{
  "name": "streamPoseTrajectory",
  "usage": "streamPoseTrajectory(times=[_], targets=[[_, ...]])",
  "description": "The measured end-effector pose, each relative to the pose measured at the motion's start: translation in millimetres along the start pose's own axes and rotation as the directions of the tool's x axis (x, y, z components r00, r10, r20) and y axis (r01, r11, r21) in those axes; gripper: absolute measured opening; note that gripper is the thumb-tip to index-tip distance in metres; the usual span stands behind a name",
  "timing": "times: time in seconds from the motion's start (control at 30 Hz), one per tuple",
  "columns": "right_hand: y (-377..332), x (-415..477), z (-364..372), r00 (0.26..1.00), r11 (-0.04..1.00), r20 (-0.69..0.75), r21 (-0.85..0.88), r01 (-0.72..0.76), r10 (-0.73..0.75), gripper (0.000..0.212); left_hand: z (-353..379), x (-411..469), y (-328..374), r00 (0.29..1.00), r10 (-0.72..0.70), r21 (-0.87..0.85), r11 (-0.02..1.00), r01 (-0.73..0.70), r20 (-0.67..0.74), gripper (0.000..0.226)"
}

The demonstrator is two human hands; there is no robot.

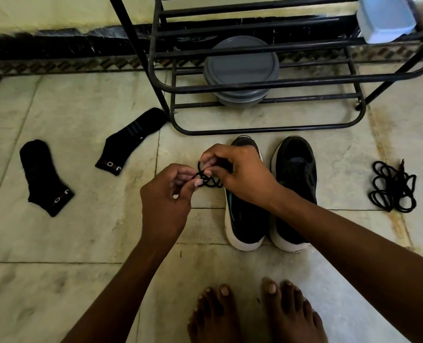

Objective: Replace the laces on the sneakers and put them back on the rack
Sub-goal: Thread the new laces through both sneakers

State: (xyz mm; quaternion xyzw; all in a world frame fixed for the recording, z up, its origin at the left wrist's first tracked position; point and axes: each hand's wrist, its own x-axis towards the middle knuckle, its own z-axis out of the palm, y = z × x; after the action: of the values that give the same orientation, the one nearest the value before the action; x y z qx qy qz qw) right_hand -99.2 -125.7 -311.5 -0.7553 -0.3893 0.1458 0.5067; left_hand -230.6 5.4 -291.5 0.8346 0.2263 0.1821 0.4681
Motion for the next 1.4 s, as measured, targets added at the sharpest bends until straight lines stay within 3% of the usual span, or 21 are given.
streamPoseTrajectory(times=[0.27, 0.37, 0.53, 0.7, 0.93, 1.03, 1.13, 1.3, 1.4], targets=[[-2, -1, 0, 0.999, 1.0, 0.039, -0.004, 0.018, -0.018, 0.017, -1, 1, -3, 0.997, 0.075, -0.001, 0.997, -0.075, -0.018, 0.006], [-5, 0, -1, 0.992, 0.999, 0.117, -0.018, 0.048, -0.045, 0.017, -3, 2, -3, 0.995, 0.104, -0.028, 0.994, -0.104, -0.01, 0.007], [-3, 0, -1, 0.968, 0.987, 0.253, 0.159, -0.037, -0.005, 0.016, -6, 4, -8, 0.992, 0.126, 0.022, 0.992, -0.125, -0.016, 0.005], [3, -4, 1, 0.955, 0.97, 0.283, 0.193, -0.148, 0.089, 0.011, -8, 5, -8, 0.989, 0.148, 0.017, 0.989, -0.148, -0.025, 0.008], [4, -2, -3, 0.935, 0.995, 0.35, 0.055, -0.08, 0.056, 0.012, -6, 4, -7, 0.991, 0.132, 0.007, 0.991, -0.132, -0.024, 0.008], [4, -1, -1, 0.946, 0.994, 0.312, 0.031, -0.1, 0.086, 0.013, -4, 3, -3, 0.999, 0.012, -0.074, 0.997, -0.014, -0.032, 0.021], [1, -2, 2, 0.955, 0.978, 0.262, 0.115, -0.173, 0.139, 0.02, 0, 1, -3, 0.984, -0.179, -0.194, 0.966, 0.171, -0.024, 0.044], [-1, -6, 3, 0.943, 0.946, 0.281, 0.213, -0.242, 0.178, 0.02, 8, -6, -10, 0.939, -0.344, -0.252, 0.906, 0.339, 0.027, 0.024], [-1, -8, 4, 0.937, 0.94, 0.296, 0.222, -0.258, 0.187, 0.016, 9, -8, -7, 0.938, -0.341, -0.302, 0.89, 0.343, 0.061, 0.031]])
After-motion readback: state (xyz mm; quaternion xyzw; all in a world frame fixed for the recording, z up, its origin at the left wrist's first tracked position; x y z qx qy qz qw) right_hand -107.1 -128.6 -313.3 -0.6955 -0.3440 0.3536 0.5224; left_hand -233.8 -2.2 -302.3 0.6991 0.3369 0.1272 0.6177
